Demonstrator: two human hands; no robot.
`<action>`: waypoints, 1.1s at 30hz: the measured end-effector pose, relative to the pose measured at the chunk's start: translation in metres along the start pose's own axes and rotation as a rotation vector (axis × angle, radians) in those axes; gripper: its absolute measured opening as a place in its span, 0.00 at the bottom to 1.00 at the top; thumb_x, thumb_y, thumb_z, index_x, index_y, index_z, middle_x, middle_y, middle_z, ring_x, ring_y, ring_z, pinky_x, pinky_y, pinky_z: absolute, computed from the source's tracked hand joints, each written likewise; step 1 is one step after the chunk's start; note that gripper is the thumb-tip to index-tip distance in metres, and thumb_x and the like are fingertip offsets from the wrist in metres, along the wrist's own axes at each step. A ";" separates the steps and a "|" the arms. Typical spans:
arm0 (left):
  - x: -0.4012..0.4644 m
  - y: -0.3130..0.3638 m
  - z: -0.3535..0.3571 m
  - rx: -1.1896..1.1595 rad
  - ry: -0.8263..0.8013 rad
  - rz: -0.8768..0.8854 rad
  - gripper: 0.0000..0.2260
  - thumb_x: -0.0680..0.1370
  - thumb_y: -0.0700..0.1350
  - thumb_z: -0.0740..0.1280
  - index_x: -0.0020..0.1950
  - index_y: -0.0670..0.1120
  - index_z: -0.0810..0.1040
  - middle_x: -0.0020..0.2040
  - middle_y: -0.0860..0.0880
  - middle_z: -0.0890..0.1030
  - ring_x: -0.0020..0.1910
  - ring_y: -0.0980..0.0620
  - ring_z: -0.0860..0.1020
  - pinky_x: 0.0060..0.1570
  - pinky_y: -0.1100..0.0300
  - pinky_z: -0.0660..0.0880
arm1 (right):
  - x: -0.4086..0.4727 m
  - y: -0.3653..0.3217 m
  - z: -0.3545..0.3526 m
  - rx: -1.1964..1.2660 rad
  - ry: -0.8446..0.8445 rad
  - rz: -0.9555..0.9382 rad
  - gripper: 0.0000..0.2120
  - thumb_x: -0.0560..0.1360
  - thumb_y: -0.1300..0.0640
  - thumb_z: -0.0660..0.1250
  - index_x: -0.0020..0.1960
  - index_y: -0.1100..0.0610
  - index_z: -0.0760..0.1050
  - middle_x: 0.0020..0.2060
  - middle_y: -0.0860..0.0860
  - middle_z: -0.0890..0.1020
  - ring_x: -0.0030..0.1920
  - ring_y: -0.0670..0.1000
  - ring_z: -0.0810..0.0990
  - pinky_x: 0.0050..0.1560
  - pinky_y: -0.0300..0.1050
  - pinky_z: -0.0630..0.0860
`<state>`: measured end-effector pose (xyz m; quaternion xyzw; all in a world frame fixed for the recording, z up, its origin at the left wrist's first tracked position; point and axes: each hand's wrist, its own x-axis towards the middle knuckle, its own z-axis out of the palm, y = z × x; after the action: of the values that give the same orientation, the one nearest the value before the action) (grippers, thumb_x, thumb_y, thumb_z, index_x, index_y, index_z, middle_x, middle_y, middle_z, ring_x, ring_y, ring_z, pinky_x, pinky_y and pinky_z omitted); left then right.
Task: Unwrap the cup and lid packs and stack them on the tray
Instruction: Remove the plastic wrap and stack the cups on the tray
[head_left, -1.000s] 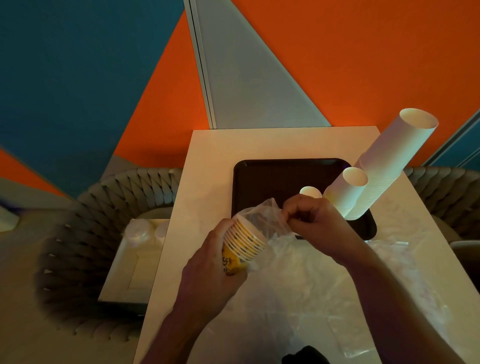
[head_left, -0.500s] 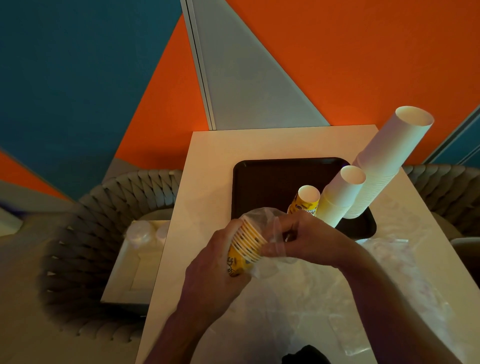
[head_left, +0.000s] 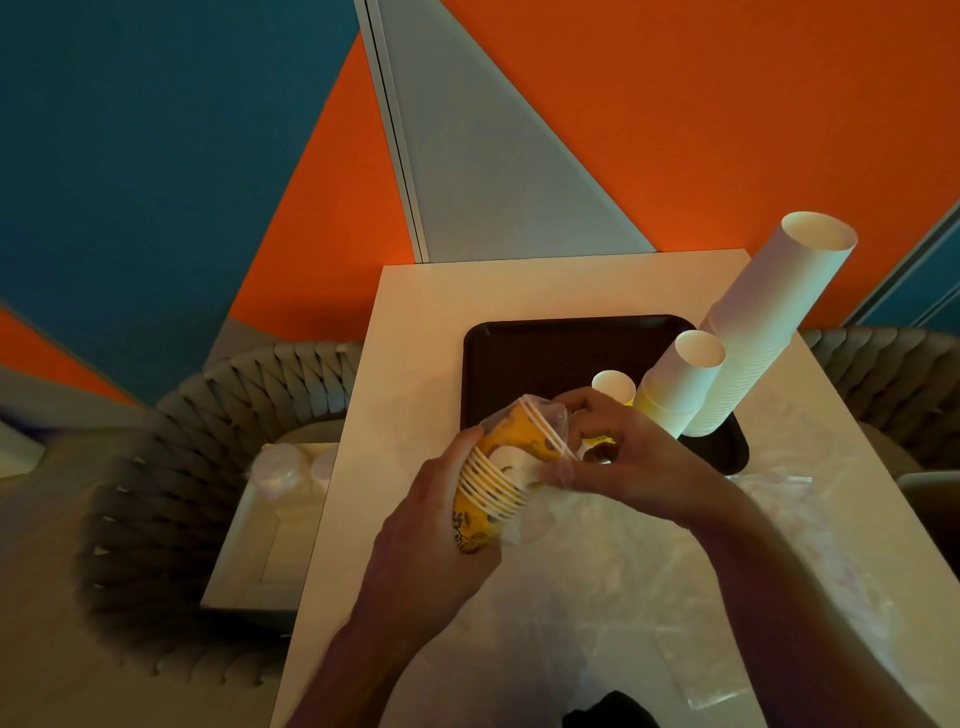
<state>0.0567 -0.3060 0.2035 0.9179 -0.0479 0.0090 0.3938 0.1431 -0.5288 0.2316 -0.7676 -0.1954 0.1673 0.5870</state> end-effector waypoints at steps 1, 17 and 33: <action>0.000 0.001 0.000 -0.011 0.004 -0.008 0.45 0.72 0.51 0.76 0.66 0.81 0.46 0.60 0.71 0.66 0.59 0.74 0.69 0.46 0.74 0.71 | 0.000 0.000 -0.002 0.025 0.021 -0.007 0.12 0.68 0.50 0.80 0.36 0.54 0.79 0.57 0.46 0.79 0.57 0.53 0.80 0.51 0.55 0.79; 0.004 0.010 -0.010 -0.281 0.096 -0.047 0.41 0.69 0.51 0.79 0.71 0.71 0.56 0.60 0.76 0.72 0.58 0.67 0.77 0.47 0.73 0.75 | -0.006 0.006 -0.010 -0.049 0.164 0.125 0.40 0.62 0.58 0.85 0.66 0.40 0.69 0.57 0.46 0.79 0.57 0.46 0.82 0.52 0.47 0.83; 0.004 0.000 -0.007 -0.406 0.083 -0.121 0.42 0.69 0.47 0.79 0.73 0.65 0.57 0.58 0.75 0.74 0.57 0.67 0.77 0.47 0.74 0.75 | 0.007 0.009 -0.023 0.002 0.558 0.001 0.24 0.71 0.60 0.79 0.61 0.48 0.71 0.50 0.45 0.83 0.51 0.42 0.83 0.48 0.34 0.78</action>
<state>0.0606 -0.3014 0.2090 0.8198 0.0227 0.0134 0.5720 0.1611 -0.5473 0.2285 -0.7836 -0.0256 -0.0498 0.6187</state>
